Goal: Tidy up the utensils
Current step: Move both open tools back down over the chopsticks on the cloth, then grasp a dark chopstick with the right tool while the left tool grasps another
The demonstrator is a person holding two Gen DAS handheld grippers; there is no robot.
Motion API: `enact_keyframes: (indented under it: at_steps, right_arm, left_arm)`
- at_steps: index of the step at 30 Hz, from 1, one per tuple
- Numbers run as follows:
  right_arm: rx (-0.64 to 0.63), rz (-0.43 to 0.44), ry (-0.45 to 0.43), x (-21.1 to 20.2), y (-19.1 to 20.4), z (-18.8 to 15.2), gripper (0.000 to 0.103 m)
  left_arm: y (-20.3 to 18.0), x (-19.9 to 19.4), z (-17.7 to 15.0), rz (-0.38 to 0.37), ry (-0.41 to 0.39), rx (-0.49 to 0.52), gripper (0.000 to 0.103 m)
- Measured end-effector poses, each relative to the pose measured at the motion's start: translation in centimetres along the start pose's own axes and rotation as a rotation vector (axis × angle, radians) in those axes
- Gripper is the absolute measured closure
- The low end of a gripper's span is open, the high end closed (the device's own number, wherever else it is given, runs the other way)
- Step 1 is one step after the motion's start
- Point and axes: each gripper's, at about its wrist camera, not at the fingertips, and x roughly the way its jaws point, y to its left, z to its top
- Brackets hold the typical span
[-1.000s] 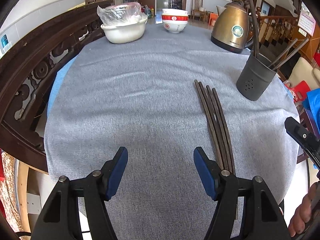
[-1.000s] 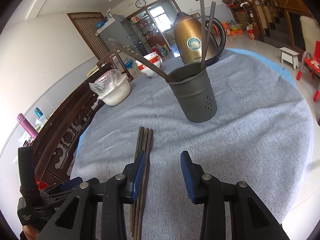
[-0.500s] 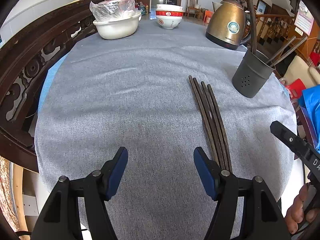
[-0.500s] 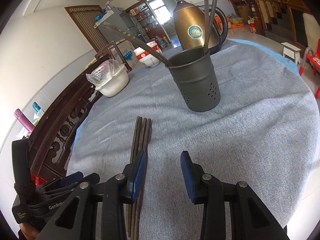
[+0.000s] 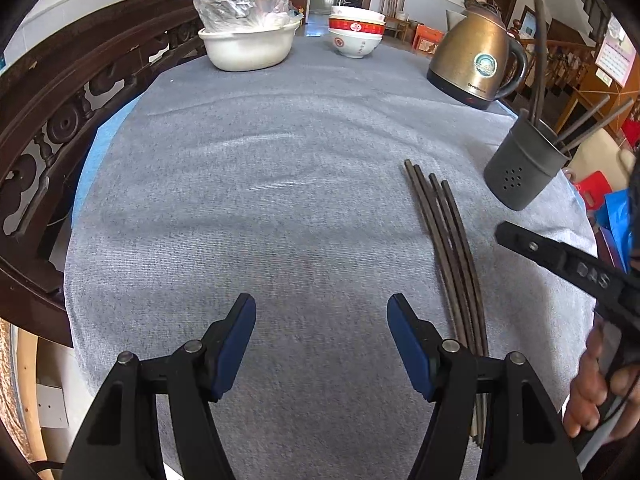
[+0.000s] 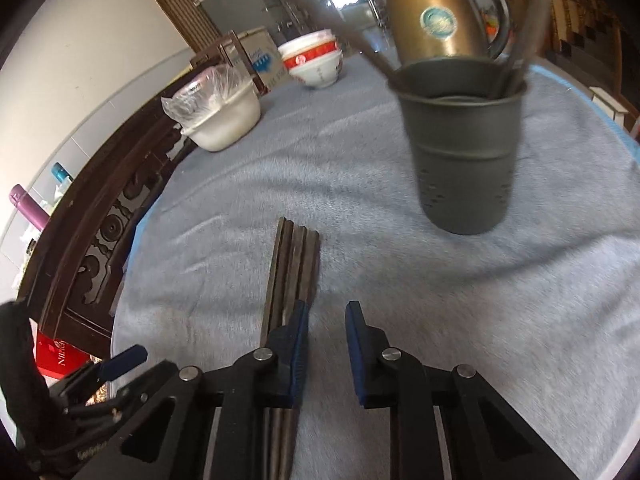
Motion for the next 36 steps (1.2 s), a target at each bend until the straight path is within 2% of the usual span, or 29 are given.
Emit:
enact_keyframes:
  at_steps: [13,25,26,36]
  right_arm:
    - [0.024,-0.035,0.067,4.5,1.1,1.9,0.082]
    - [0.001,-0.062,0.096,4.5,1.3,1.8,0.084]
    - [-0.004,-0.071,0.093,4.4,1.1,1.7,0.088]
    - [0.027,-0.150,0.037,3.0,-1.9,2.0,0.088]
  left_arm:
    - [1.8,0.7,0.7,-0.030,0.001,-0.022,0.034]
    - [0.7,0.6,1.1,-0.048,0.008,0.000,0.034]
    - [0.5,0.5,1.1,-0.049,0.008,0.001,0.034]
    - [-1.7,1.9,3.1,-0.119,0.050,0.045,0.034]
